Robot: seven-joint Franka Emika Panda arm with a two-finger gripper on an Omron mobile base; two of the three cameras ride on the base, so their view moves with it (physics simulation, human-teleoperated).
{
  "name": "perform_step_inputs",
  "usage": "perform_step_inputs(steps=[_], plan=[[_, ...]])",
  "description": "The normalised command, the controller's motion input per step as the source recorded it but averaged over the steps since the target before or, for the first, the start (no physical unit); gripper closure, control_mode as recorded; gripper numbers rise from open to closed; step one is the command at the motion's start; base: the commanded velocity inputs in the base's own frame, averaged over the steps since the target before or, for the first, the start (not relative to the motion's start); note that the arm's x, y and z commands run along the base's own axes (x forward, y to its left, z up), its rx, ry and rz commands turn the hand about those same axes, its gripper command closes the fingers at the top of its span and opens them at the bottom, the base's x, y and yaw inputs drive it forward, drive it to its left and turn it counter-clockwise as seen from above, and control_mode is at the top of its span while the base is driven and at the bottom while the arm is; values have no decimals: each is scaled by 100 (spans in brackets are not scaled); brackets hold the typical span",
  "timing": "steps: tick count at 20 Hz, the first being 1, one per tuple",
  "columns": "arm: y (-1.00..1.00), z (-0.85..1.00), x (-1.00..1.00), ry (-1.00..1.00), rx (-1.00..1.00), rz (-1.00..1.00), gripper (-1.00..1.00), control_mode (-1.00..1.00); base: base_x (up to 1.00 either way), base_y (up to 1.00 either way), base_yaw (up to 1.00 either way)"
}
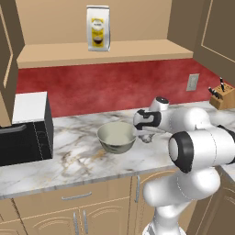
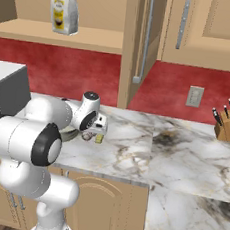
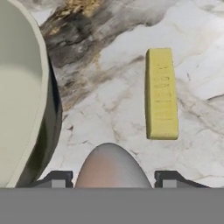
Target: Pick the egg and butter from the fridge and place them by the bowl for mixing.
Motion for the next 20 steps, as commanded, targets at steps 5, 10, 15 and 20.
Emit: perform_step_inputs(steps=[5,10,15,20], plan=[[0,14,-10,-5,0,0,-100,-100,0,0,0],[12,83,-54,-14,0,0,-100,-100,0,0,0],[26,100,-100,-16,0,0,-100,-100,0,0,0],[44,95,-100,-14,0,0,-100,-100,0,0,0]])
